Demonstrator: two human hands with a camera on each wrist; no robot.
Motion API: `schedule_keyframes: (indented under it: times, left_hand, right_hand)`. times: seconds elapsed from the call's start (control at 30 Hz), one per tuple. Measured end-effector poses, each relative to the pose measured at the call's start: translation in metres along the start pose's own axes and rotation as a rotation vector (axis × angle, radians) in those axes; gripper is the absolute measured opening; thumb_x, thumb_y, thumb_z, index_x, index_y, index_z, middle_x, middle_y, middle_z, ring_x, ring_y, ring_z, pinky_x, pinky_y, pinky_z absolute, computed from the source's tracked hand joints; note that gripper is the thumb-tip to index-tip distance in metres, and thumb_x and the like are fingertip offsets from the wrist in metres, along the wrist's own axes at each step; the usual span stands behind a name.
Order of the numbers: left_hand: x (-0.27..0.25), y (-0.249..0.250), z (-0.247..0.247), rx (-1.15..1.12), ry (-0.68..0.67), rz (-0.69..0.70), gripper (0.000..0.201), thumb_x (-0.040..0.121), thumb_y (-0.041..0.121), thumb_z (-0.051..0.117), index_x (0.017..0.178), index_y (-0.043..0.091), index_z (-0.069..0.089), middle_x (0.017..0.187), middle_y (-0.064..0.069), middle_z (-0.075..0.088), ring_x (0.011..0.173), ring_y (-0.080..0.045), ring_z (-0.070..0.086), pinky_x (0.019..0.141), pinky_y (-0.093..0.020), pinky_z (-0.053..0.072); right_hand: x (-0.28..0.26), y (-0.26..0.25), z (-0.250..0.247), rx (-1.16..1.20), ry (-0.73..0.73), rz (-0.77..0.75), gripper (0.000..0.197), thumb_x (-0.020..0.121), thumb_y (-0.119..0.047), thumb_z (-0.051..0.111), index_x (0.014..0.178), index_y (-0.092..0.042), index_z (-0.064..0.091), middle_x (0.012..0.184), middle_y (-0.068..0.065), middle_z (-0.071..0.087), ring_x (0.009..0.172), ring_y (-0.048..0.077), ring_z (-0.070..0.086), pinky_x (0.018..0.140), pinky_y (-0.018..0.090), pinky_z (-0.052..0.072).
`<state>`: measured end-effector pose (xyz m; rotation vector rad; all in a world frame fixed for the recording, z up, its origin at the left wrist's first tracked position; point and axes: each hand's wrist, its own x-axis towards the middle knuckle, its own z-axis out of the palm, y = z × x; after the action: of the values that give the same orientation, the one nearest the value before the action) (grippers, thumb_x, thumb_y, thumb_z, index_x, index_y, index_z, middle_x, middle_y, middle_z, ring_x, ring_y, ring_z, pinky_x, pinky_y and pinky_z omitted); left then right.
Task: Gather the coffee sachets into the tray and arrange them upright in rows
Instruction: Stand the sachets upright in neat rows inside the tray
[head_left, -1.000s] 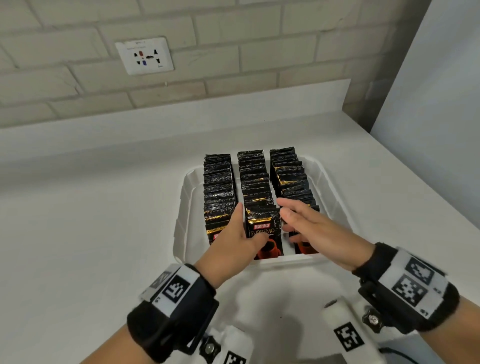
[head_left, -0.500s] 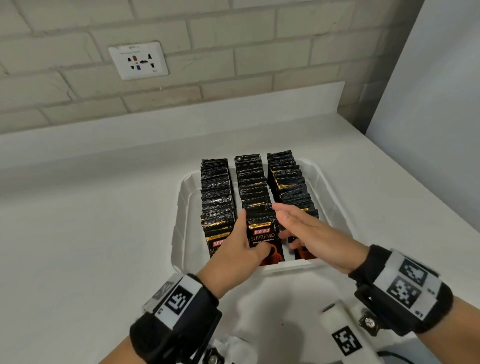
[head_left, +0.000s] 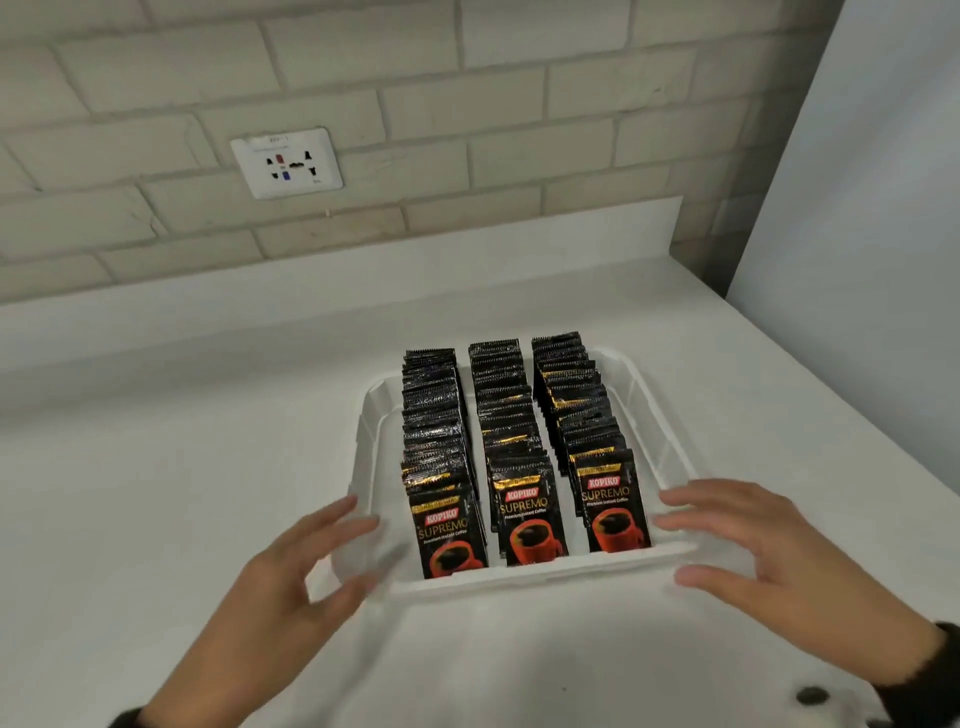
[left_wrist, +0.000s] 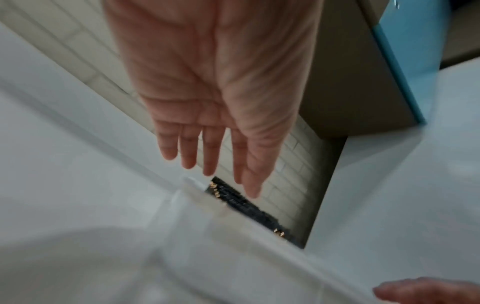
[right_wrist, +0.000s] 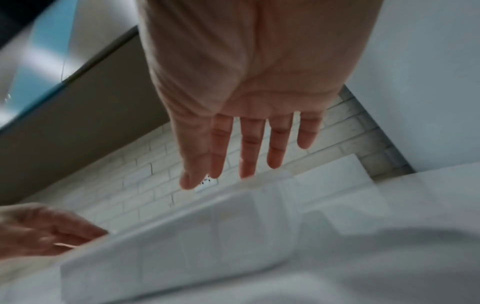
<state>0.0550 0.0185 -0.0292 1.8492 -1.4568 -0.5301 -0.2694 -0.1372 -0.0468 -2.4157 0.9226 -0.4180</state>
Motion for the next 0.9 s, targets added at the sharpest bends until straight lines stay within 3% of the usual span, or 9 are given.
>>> schedule_keyframes:
  times: [0.07, 0.13, 0.23, 0.33, 0.47, 0.63, 0.7, 0.8, 0.9]
  left_hand:
    - [-0.012, -0.021, 0.001, 0.117, -0.017, 0.029, 0.036, 0.063, 0.085, 0.046, 0.093, 0.069, 0.055, 0.116, 0.050, 0.044, 0.095, 0.021, 0.053, 0.074, 0.008, 0.034]
    - [-0.020, -0.035, 0.010, 0.116, 0.012, 0.058, 0.031, 0.076, 0.078, 0.038, 0.100, 0.066, 0.054, 0.119, 0.045, 0.046, 0.101, 0.025, 0.049, 0.083, 0.007, 0.031]
    - [-0.022, -0.039, 0.020, 0.086, 0.133, 0.138, 0.035, 0.083, 0.071, 0.035, 0.099, 0.053, 0.060, 0.116, 0.034, 0.053, 0.097, 0.022, 0.052, 0.083, 0.006, 0.034]
    - [-0.020, -0.040, 0.029, 0.057, 0.251, 0.173, 0.043, 0.083, 0.072, 0.035, 0.095, 0.042, 0.062, 0.107, 0.036, 0.056, 0.087, 0.021, 0.054, 0.078, 0.007, 0.034]
    - [-0.020, -0.040, 0.033, 0.080, 0.282, 0.188, 0.039, 0.083, 0.073, 0.033, 0.095, 0.047, 0.058, 0.104, 0.043, 0.053, 0.086, 0.024, 0.052, 0.076, 0.008, 0.033]
    - [-0.018, -0.042, 0.037, 0.074, 0.309, 0.207, 0.038, 0.081, 0.074, 0.033, 0.094, 0.049, 0.059, 0.103, 0.041, 0.054, 0.085, 0.024, 0.052, 0.076, 0.008, 0.033]
    - [-0.016, -0.043, 0.038, 0.076, 0.309, 0.203, 0.033, 0.079, 0.076, 0.034, 0.090, 0.058, 0.060, 0.102, 0.039, 0.055, 0.085, 0.023, 0.052, 0.076, 0.008, 0.033]
    - [-0.013, -0.045, 0.039, 0.070, 0.314, 0.197, 0.023, 0.077, 0.078, 0.034, 0.084, 0.072, 0.055, 0.101, 0.038, 0.056, 0.084, 0.021, 0.053, 0.076, 0.008, 0.033]
    - [-0.009, -0.045, 0.040, 0.078, 0.311, 0.195, 0.019, 0.074, 0.078, 0.038, 0.082, 0.073, 0.054, 0.100, 0.040, 0.055, 0.085, 0.023, 0.052, 0.076, 0.008, 0.032]
  right_hand:
    - [-0.007, 0.016, 0.011, -0.037, 0.011, -0.015, 0.030, 0.085, -0.069, 0.033, 0.115, -0.066, 0.039, 0.131, -0.040, 0.036, 0.124, -0.020, 0.026, 0.101, 0.007, 0.018]
    - [-0.009, 0.022, 0.016, -0.020, 0.049, -0.010, 0.027, 0.090, -0.063, 0.030, 0.114, -0.065, 0.042, 0.130, -0.039, 0.039, 0.125, -0.018, 0.028, 0.103, 0.005, 0.020]
    - [-0.008, 0.023, 0.017, 0.040, 0.145, -0.008, 0.026, 0.090, -0.063, 0.029, 0.105, -0.066, 0.050, 0.124, -0.032, 0.047, 0.119, -0.015, 0.037, 0.096, 0.001, 0.028]
    - [-0.004, 0.027, 0.019, 0.025, 0.195, -0.001, 0.025, 0.088, -0.067, 0.027, 0.099, -0.071, 0.049, 0.121, -0.037, 0.047, 0.114, -0.021, 0.038, 0.094, 0.000, 0.028]
    - [0.000, 0.031, 0.017, 0.023, 0.206, 0.003, 0.026, 0.085, -0.072, 0.024, 0.093, -0.073, 0.049, 0.115, -0.048, 0.044, 0.112, -0.024, 0.038, 0.094, -0.001, 0.028]
    - [0.007, 0.032, 0.011, -0.016, 0.193, 0.008, 0.026, 0.081, -0.076, 0.022, 0.085, -0.076, 0.048, 0.104, -0.058, 0.041, 0.111, -0.013, 0.043, 0.095, -0.002, 0.025]
    - [0.011, 0.031, 0.008, 0.005, 0.143, 0.041, 0.022, 0.088, -0.059, 0.040, 0.079, -0.078, 0.048, 0.094, -0.058, 0.044, 0.113, -0.012, 0.040, 0.095, -0.004, 0.023]
    - [0.014, 0.037, 0.006, -0.003, 0.114, 0.047, 0.071, 0.083, -0.012, 0.065, 0.073, -0.079, 0.046, 0.091, -0.063, 0.039, 0.114, -0.014, 0.037, 0.095, -0.004, 0.023]
    - [0.018, 0.039, 0.003, 0.000, 0.091, 0.064, 0.074, 0.084, -0.010, 0.064, 0.071, -0.080, 0.044, 0.091, -0.065, 0.035, 0.114, -0.016, 0.034, 0.094, -0.004, 0.022]
